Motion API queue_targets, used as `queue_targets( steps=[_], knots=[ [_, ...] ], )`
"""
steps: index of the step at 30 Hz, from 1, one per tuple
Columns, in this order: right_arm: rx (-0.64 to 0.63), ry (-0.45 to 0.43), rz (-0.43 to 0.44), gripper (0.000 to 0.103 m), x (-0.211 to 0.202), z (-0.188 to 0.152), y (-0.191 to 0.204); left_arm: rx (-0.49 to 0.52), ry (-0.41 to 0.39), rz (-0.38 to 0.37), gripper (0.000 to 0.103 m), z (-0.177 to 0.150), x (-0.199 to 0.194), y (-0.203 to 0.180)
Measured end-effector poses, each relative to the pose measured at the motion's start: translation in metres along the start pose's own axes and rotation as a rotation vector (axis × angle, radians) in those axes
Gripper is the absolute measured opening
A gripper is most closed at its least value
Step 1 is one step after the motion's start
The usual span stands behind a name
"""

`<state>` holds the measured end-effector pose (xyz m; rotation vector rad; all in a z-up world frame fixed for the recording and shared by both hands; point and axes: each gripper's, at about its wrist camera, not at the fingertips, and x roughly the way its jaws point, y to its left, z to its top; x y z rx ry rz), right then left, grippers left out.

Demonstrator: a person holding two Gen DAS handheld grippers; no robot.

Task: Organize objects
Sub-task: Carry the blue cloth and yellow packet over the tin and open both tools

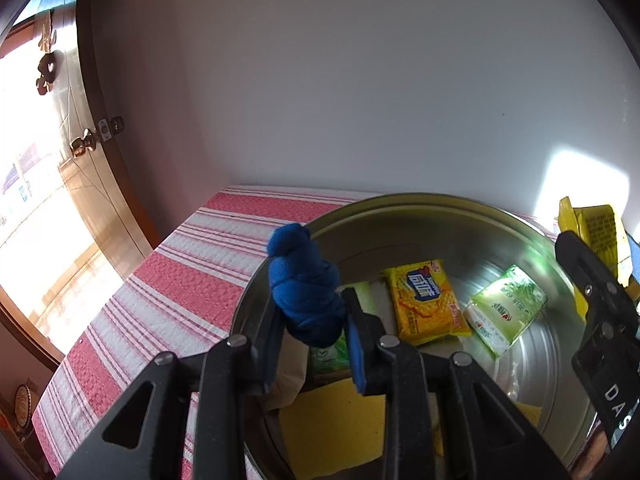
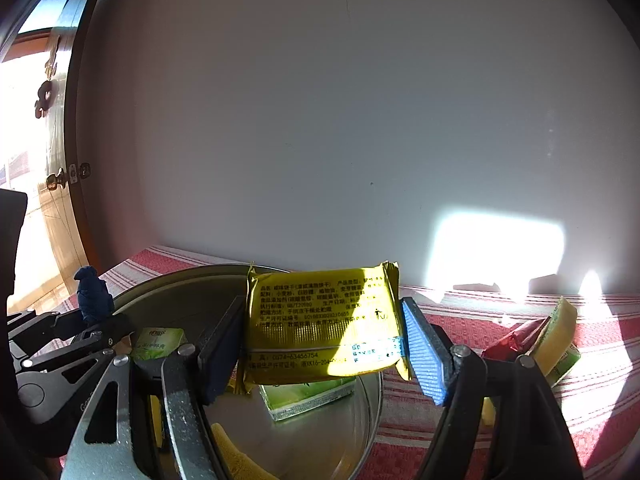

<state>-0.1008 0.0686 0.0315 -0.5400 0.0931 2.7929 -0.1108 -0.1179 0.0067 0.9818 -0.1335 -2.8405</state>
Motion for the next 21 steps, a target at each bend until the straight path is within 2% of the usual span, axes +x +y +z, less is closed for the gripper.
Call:
queue_targets(
  steps=[17,19,21],
  knots=[
    [-0.023,0.085,0.102,0.077,-0.003,-0.006,0.006,0.036,0.035,0.05,0.027,-0.003,0.009,-0.005],
    [-0.02,0.084,0.122,0.078,-0.002,-0.007,0.003,0.037,0.037,0.055,0.03,-0.003,0.009,-0.005],
    [-0.004,0.081,0.142,0.079,-0.004,-0.007,-0.001,0.021,0.024,0.057,0.043,-0.001,0.006,-0.004]
  ],
)
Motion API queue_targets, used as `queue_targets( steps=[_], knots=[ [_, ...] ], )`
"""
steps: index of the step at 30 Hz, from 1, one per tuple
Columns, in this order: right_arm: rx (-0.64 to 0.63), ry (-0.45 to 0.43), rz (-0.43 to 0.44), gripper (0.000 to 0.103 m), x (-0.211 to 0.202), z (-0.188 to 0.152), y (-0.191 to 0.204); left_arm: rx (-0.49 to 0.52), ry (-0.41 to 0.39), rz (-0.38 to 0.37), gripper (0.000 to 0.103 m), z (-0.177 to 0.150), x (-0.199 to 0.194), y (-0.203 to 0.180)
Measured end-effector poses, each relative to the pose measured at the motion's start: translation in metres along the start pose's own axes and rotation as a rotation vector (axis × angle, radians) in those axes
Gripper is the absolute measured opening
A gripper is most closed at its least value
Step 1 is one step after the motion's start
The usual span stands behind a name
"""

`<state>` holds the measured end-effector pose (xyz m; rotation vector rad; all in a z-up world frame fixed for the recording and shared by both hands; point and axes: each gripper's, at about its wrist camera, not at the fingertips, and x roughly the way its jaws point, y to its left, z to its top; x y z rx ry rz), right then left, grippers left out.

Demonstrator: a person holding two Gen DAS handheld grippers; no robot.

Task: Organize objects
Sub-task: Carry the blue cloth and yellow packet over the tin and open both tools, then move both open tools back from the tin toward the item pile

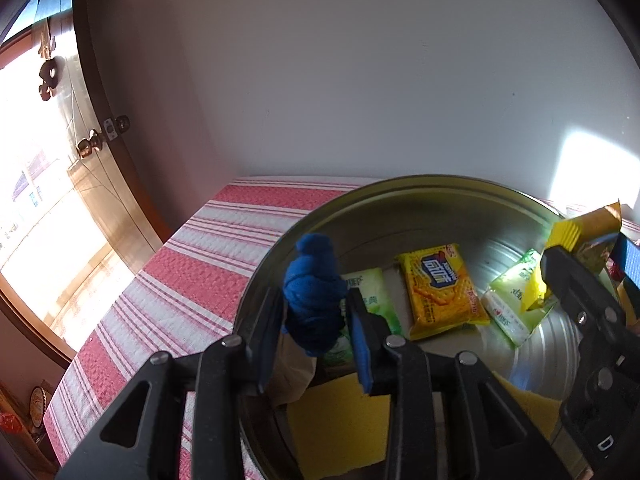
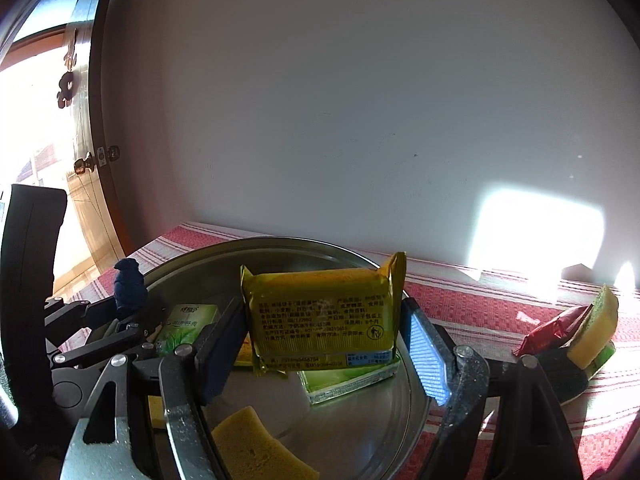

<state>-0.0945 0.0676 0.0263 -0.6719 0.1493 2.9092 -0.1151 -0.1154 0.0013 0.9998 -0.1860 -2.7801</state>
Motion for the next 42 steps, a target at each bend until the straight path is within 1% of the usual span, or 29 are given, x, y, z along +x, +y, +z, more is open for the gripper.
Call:
queue_targets(
  steps=[1,2,3,5,7,9,12,15,19,23,27,29,31,35,39,42],
  knots=[
    [0.008,-0.003,0.01,0.08,-0.001,0.0,-0.002,-0.01,-0.008,-0.004,0.061,0.001,-0.002,0.001],
    [0.017,-0.009,0.016,0.081,-0.003,0.0,-0.003,-0.021,-0.025,-0.013,0.075,0.001,-0.006,0.002],
    [0.026,-0.022,0.02,0.081,-0.006,0.0,-0.005,-0.029,-0.042,-0.009,0.079,0.002,-0.009,0.003],
    [0.048,-0.075,0.021,0.081,-0.017,0.001,-0.011,-0.037,-0.071,-0.019,0.089,0.003,-0.014,0.006],
    [0.069,-0.136,0.008,0.083,-0.03,0.002,-0.016,-0.043,-0.087,-0.028,0.093,0.004,-0.017,0.005],
    [0.096,-0.191,-0.014,0.087,-0.043,0.001,-0.024,-0.046,-0.106,-0.037,0.094,0.003,-0.021,0.006],
    [0.13,-0.241,-0.085,0.087,-0.055,-0.001,-0.036,-0.06,-0.141,-0.048,0.095,0.003,-0.027,0.006],
    [0.162,-0.258,-0.153,0.087,-0.064,-0.005,-0.051,-0.086,-0.17,-0.073,0.096,0.002,-0.033,0.007],
    [0.193,-0.25,-0.183,0.087,-0.068,-0.01,-0.065,-0.098,-0.198,-0.081,0.096,0.001,-0.037,0.005],
    [0.176,-0.27,-0.202,0.087,-0.076,-0.013,-0.068,-0.105,-0.214,-0.093,0.096,-0.003,-0.038,-0.001],
    [0.112,-0.338,-0.244,0.087,-0.084,-0.018,-0.059,-0.125,-0.242,-0.112,0.096,-0.009,-0.045,-0.007],
    [0.08,-0.357,-0.261,0.088,-0.086,-0.02,-0.054,-0.131,-0.258,-0.124,0.096,-0.013,-0.05,-0.011],
    [0.063,-0.349,-0.274,0.088,-0.08,-0.017,-0.053,-0.131,-0.273,-0.124,0.096,-0.016,-0.055,-0.014],
    [0.061,-0.323,-0.272,0.088,-0.076,-0.017,-0.057,-0.147,-0.316,-0.115,0.096,-0.024,-0.06,-0.018],
    [0.067,-0.311,-0.263,0.088,-0.076,-0.018,-0.061,-0.163,-0.364,-0.121,0.101,-0.029,-0.066,-0.017],
    [0.061,-0.292,-0.253,0.088,-0.072,-0.02,-0.058,-0.166,-0.375,-0.112,0.101,-0.033,-0.069,-0.018]
  ],
)
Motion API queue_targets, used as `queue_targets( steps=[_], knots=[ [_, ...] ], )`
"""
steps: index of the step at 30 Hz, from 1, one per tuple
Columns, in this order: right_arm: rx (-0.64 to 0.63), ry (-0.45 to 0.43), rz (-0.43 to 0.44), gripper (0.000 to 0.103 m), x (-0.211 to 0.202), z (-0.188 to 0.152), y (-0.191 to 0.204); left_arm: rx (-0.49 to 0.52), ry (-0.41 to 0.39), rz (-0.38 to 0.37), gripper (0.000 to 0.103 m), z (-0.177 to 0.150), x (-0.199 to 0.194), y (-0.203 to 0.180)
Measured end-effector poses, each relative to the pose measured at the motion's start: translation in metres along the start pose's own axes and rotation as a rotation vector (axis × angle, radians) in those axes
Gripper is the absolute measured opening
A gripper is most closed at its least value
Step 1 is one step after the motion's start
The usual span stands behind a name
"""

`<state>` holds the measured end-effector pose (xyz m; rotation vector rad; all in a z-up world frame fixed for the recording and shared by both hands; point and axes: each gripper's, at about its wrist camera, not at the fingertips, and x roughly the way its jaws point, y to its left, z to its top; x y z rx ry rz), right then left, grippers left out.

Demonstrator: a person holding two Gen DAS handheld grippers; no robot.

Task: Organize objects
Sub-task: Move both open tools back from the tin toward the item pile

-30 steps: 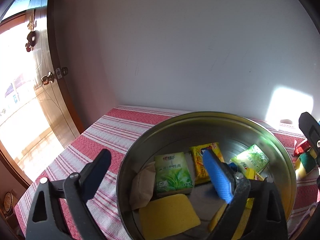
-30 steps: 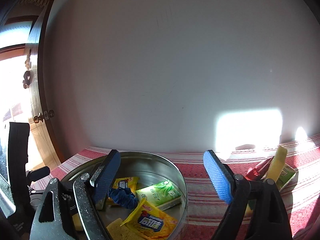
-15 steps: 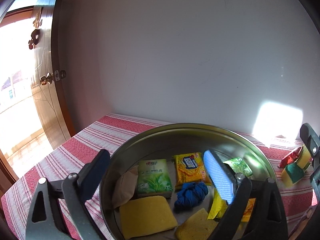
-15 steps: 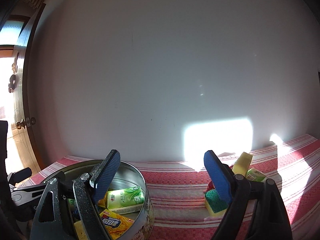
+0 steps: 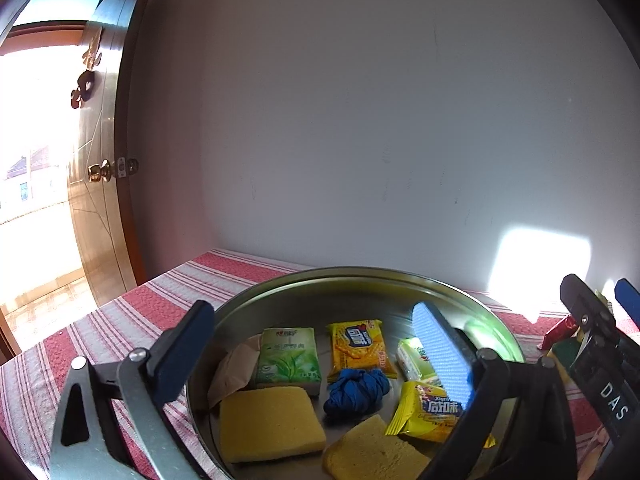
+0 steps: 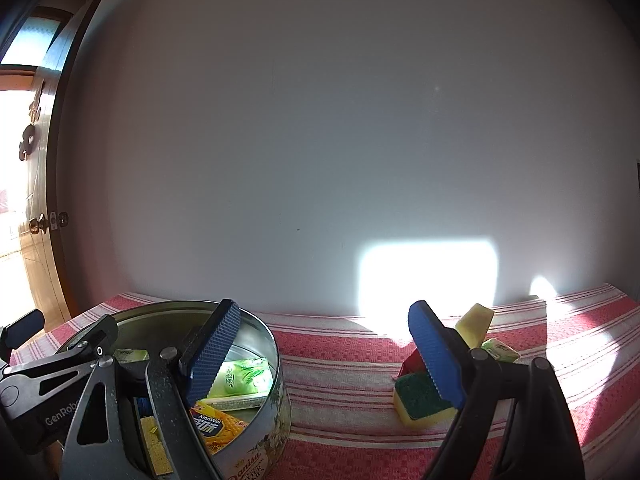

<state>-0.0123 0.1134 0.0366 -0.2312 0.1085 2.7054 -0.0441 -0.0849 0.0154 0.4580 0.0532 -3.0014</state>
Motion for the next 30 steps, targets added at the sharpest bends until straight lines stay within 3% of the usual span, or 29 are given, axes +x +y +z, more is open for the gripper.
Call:
queue_targets(
  steps=[7,14,30],
  knots=[
    [-0.011,0.025,0.004,0.088,0.002,-0.002,-0.003,0.048,0.017,-0.01,0.102,-0.008,0.001,-0.012],
    [-0.008,0.041,0.003,0.088,-0.012,-0.002,-0.026,0.03,0.028,-0.003,0.103,-0.012,-0.003,-0.011],
    [-0.002,0.081,-0.001,0.088,-0.023,-0.005,-0.062,0.098,0.006,0.069,0.103,-0.017,-0.024,-0.031]
  ],
)
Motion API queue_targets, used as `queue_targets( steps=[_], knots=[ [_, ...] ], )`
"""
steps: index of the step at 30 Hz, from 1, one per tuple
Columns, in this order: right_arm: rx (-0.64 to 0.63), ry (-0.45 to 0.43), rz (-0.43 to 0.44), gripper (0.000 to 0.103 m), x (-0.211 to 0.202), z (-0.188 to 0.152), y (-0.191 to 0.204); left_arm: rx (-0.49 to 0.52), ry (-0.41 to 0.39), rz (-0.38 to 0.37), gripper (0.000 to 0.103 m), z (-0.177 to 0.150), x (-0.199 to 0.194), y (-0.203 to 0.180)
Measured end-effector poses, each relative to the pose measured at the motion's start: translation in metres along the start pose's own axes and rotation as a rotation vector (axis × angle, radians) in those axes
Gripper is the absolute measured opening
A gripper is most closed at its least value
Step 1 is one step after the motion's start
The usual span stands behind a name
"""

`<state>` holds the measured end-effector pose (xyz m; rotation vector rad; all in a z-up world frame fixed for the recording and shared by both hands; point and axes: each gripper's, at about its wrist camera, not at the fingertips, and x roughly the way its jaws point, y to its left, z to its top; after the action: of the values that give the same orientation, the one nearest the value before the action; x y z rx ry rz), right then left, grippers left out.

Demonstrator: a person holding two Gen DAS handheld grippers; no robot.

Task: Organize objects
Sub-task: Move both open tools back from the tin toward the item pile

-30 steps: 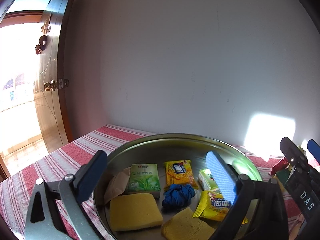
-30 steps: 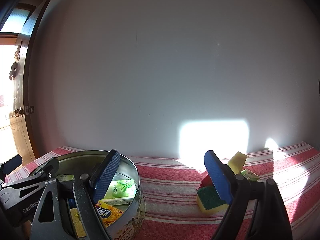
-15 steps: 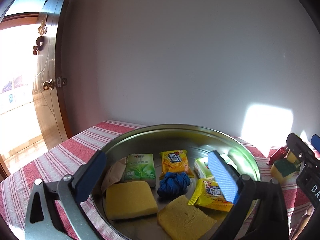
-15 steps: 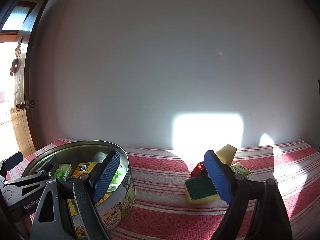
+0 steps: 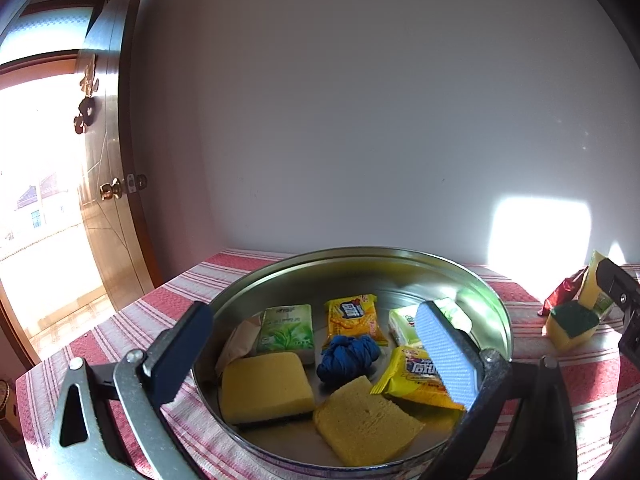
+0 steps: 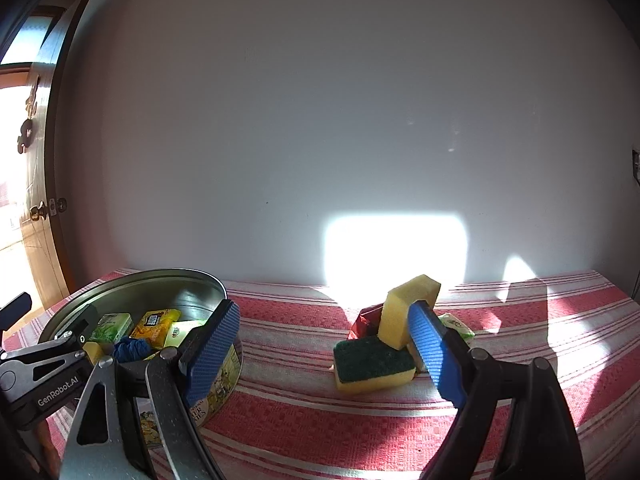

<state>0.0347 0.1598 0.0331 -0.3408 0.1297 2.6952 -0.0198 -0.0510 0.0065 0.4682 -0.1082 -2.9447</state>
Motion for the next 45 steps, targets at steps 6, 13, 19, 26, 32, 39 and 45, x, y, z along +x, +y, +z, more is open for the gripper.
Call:
queue_targets(
  steps=[6,13,19,26,32,39,45],
  knots=[
    [-0.003,-0.003,-0.031,0.088,-0.003,0.0,-0.024,0.001,0.009,-0.017,0.103,-0.001,-0.006,-0.012],
    [0.012,0.003,-0.077,0.088,-0.001,0.0,-0.052,0.036,0.002,-0.07,0.103,-0.002,-0.017,-0.038],
    [-0.003,0.001,-0.116,0.088,0.003,0.001,-0.068,0.052,0.014,-0.111,0.103,-0.001,-0.02,-0.059],
    [-0.004,0.008,-0.141,0.088,0.004,0.001,-0.087,0.058,0.036,-0.147,0.103,-0.001,-0.022,-0.079],
    [-0.009,0.015,-0.165,0.088,0.006,0.002,-0.106,0.101,0.028,-0.192,0.103,0.0,-0.028,-0.102],
    [-0.003,0.035,-0.191,0.088,0.009,0.005,-0.132,0.158,0.048,-0.27,0.103,0.003,-0.026,-0.145],
    [0.018,0.062,-0.219,0.088,0.012,0.007,-0.155,0.192,0.055,-0.35,0.102,0.01,-0.015,-0.191]
  ],
)
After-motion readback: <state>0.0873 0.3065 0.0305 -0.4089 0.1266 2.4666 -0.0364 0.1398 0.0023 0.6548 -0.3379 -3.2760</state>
